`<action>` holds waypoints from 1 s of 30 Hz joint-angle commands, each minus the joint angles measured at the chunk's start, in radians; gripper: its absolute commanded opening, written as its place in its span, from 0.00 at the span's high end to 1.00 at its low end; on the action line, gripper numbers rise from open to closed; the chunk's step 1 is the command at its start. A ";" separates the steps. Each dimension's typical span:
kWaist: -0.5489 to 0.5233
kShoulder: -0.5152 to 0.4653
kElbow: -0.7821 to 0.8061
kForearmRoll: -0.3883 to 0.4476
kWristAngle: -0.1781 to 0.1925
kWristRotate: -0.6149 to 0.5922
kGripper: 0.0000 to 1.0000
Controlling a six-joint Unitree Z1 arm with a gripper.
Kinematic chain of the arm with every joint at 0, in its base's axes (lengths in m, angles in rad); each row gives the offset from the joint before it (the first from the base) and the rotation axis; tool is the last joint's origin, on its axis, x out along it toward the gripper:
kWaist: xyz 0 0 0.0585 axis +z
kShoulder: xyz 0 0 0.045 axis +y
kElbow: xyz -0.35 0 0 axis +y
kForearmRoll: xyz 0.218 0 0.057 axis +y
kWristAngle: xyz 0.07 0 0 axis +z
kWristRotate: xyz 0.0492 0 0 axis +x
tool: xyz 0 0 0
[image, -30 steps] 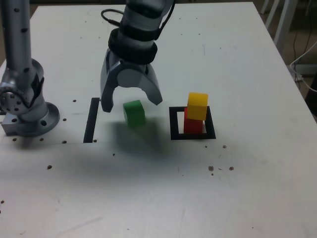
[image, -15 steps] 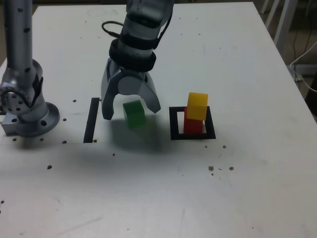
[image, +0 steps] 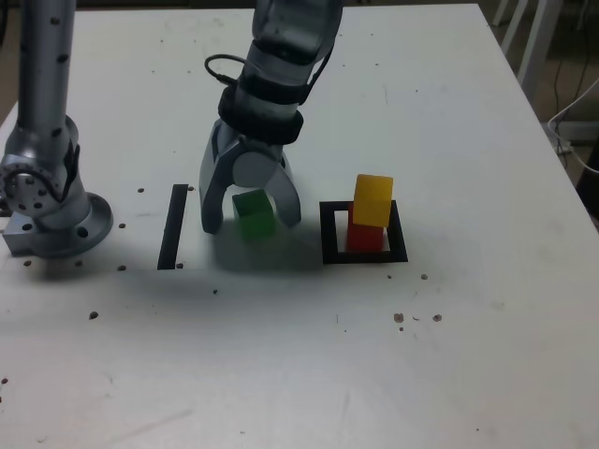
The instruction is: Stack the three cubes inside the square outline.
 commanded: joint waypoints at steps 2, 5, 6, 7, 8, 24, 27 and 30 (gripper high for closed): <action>0.002 0.011 0.003 -0.026 -0.007 0.018 0.39; 0.002 0.015 0.003 -0.040 -0.004 0.026 0.52; 0.002 0.016 0.002 -0.044 -0.002 0.028 0.57; 0.002 0.017 0.002 -0.047 0.000 0.030 0.61; 0.002 0.017 0.001 -0.050 0.003 0.031 0.64; 0.002 -0.001 -0.010 -0.042 0.042 0.033 0.71; 0.002 -0.008 -0.029 -0.029 0.070 0.033 0.71; -0.001 -0.015 -0.060 -0.002 0.097 0.033 0.71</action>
